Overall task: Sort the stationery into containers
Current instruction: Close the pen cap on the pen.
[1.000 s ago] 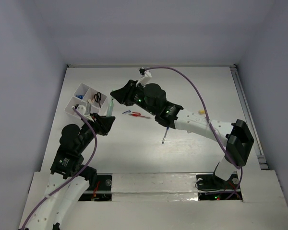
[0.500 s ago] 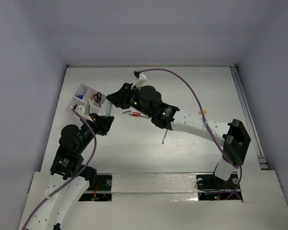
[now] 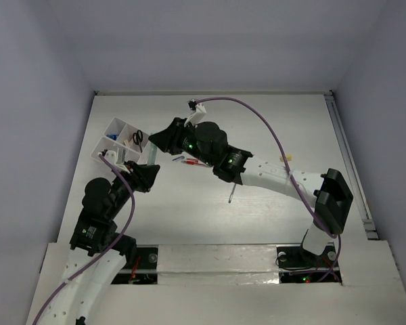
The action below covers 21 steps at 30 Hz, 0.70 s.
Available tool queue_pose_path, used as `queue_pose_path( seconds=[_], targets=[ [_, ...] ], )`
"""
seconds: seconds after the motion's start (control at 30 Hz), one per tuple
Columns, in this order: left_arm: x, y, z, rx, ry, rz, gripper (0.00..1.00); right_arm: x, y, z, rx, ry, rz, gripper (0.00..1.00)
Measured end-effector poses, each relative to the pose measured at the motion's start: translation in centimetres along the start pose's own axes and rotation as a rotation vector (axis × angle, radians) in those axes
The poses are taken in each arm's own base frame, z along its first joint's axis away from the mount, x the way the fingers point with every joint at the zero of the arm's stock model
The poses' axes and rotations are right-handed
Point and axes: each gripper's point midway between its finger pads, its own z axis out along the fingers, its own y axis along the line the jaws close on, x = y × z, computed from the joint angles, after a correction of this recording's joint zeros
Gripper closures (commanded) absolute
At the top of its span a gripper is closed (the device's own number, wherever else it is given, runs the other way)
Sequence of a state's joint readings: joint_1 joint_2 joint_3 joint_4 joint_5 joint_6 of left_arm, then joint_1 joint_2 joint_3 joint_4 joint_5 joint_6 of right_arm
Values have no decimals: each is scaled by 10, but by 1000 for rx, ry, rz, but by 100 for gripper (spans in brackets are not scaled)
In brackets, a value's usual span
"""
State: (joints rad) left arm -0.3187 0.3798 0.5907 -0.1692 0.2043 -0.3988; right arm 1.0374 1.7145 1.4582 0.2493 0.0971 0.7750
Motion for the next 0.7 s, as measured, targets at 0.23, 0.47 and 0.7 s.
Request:
queue_pose_path(
  seconds=[0.23, 0.47, 0.7],
  targets=[
    [-2, 1, 0, -9, -8, -24, 100, 1, -2, 0, 0, -26, 29, 100],
    [-8, -2, 4, -6, -32, -67, 100, -1, 0, 0, -2, -61, 54, 100],
    [-5, -2, 15, -5, -13, -72, 100, -6, -5, 1, 24, -88, 35, 100]
  ],
)
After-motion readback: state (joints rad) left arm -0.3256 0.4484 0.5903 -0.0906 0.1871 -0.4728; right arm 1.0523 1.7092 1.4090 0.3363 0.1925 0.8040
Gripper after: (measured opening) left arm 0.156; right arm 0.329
